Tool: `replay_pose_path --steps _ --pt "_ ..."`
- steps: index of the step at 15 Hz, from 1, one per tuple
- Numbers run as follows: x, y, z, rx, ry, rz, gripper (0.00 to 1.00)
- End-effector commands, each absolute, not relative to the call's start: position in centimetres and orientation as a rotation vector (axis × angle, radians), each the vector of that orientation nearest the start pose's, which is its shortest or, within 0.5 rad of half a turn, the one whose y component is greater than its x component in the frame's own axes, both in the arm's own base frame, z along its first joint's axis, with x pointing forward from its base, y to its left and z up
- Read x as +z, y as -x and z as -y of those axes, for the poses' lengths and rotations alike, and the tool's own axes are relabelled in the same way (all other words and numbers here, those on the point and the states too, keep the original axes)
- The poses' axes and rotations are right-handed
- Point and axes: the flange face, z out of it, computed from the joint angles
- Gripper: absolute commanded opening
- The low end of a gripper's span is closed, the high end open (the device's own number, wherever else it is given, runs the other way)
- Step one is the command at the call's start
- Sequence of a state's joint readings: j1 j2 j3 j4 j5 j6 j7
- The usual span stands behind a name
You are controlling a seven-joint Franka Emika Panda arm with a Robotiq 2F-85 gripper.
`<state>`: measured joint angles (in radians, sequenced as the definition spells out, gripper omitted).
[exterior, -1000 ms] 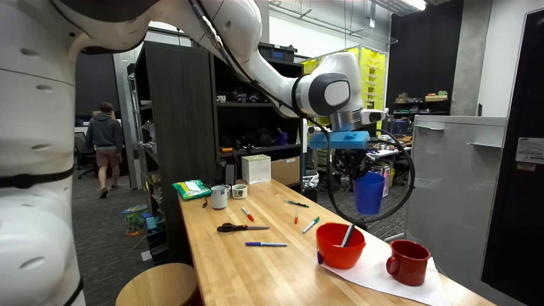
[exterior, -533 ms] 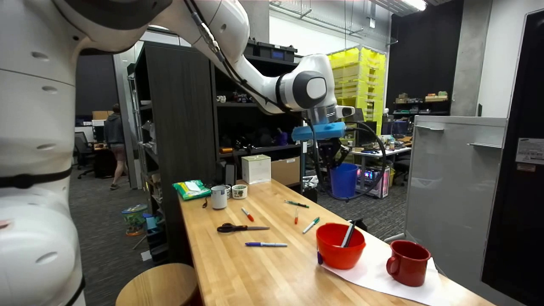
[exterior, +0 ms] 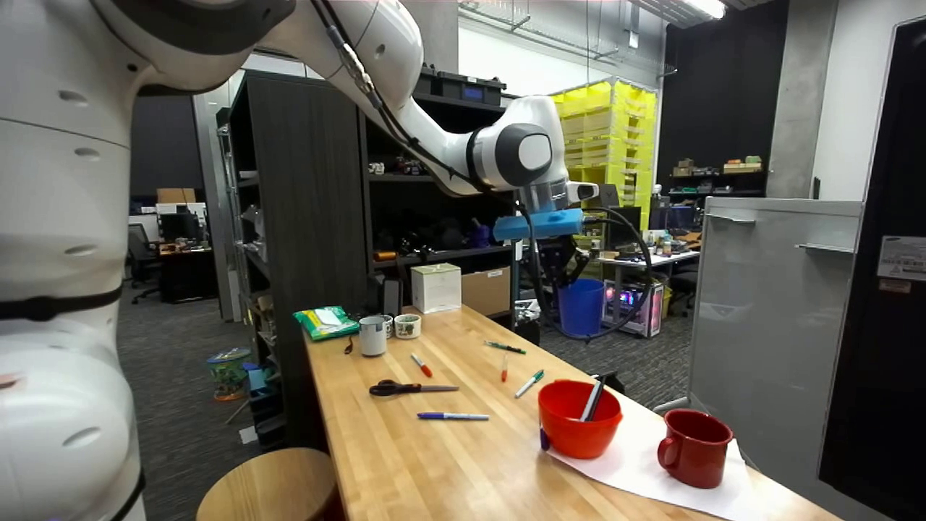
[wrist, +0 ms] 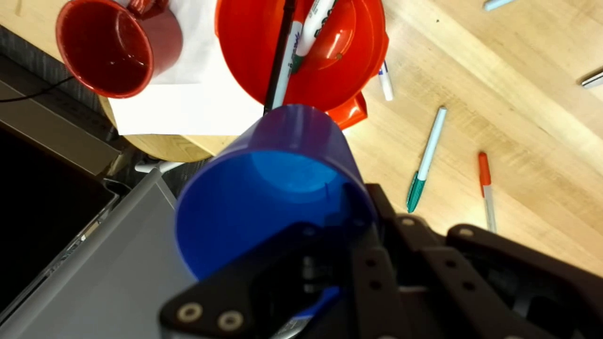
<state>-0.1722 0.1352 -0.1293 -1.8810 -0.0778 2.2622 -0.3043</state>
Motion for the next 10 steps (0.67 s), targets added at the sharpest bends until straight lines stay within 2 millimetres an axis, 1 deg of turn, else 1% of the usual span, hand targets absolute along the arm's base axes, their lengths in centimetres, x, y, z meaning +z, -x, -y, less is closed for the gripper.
replay_pose_path --steps 1,5,6,8,10 --pt "46.3 -59.1 18.2 -0.346 3.274 0.082 0.05" --pt "46.3 -59.1 18.1 -0.345 3.274 0.084 0.05" --pt "46.3 -59.1 18.1 -0.345 3.274 0.084 0.01" --pt "46.2 -60.2 16.8 -0.344 3.274 0.134 0.01" --pt "46.2 -61.3 15.0 -0.341 3.269 0.193 0.01"
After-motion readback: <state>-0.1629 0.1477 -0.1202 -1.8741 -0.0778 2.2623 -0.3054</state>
